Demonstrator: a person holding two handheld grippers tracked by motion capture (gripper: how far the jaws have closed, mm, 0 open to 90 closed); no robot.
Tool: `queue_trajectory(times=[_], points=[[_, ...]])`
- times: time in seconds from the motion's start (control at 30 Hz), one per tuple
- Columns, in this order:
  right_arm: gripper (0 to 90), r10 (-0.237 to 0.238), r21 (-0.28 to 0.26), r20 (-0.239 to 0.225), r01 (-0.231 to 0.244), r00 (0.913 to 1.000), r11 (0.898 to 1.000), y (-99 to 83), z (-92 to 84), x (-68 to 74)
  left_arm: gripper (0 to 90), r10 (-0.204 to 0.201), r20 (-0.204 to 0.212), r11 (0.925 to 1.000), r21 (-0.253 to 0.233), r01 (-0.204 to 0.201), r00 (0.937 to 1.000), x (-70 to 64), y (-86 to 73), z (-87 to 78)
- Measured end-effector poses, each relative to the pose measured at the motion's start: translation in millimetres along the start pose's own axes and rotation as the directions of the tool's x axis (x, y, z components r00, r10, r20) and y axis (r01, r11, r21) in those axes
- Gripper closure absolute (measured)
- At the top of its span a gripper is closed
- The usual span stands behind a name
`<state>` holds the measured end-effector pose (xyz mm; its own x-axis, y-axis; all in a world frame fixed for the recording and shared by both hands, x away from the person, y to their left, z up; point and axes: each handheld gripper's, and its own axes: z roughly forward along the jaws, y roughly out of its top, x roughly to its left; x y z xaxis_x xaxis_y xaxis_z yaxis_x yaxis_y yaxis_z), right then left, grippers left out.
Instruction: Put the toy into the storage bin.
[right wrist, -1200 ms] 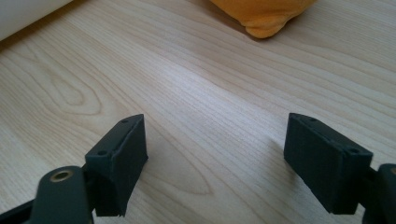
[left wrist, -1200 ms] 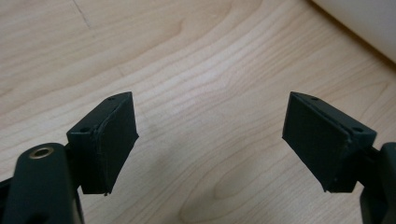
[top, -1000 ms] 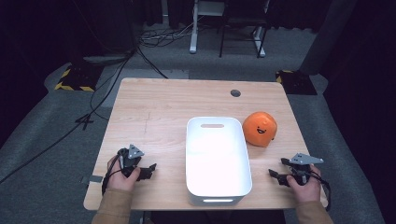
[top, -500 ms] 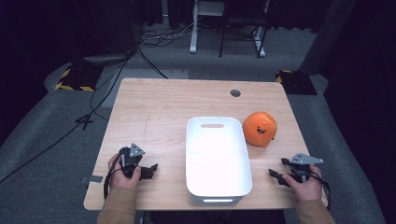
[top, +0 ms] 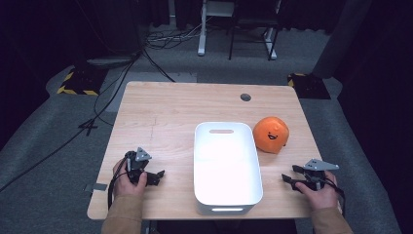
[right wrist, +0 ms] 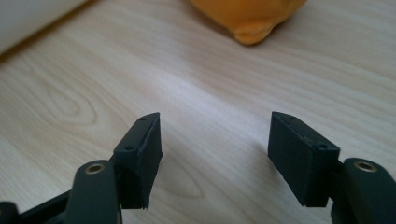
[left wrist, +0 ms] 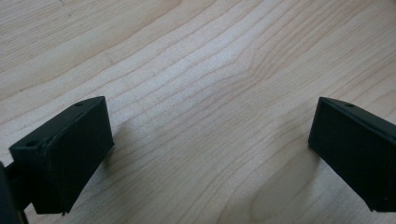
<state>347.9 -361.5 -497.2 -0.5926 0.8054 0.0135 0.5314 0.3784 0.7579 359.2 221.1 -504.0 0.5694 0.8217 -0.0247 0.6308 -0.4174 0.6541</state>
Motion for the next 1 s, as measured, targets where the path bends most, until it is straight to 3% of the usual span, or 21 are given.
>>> queue_trajectory(times=[0.13, 0.17, 0.3, 0.53, 0.8, 1.0], points=[[41.9, -0.001, -0.041, 0.031, 0.003, 0.9995, 0.999, 7.3, -8.9, -1.5, 0.2, 0.000, -0.005, 1.0000, -0.002, 0.000, 1.0000, 0.2, 0.1, 0.0], [45.8, -0.013, -0.074, 0.027, 0.015, 0.9995, 0.997, 16.2, -16.3, -1.8, 0.1, -0.001, -0.001, 1.0000, 0.000, 0.001, 1.0000, 0.1, 0.0, 0.0], [49.7, -0.044, -0.106, 0.040, 0.048, 0.9982, 0.993, 33.0, -25.1, -0.3, 0.2, -0.001, 0.002, 1.0000, 0.000, 0.001, 1.0000, 0.0, 0.0, 0.1], [51.0, -0.073, -0.160, 0.045, 0.079, 0.9963, 0.984, 56.5, -31.8, -4.6, 0.2, -0.001, 0.002, 1.0000, 0.000, 0.001, 1.0000, -0.1, -0.1, 0.1], [49.4, -0.071, -0.246, 0.015, 0.073, 0.9974, 0.967, 84.4, -34.1, -11.4, 0.2, 0.003, 0.000, 1.0000, 0.003, -0.003, 1.0000, 0.2, 0.1, -0.3], [52.9, -0.075, -0.265, -0.020, 0.067, 0.9970, 0.962, 99.7, -33.8, -14.4, 0.4, -0.004, -0.006, 1.0000, 0.001, 0.004, 1.0000, -0.8, -0.5, -0.4]])
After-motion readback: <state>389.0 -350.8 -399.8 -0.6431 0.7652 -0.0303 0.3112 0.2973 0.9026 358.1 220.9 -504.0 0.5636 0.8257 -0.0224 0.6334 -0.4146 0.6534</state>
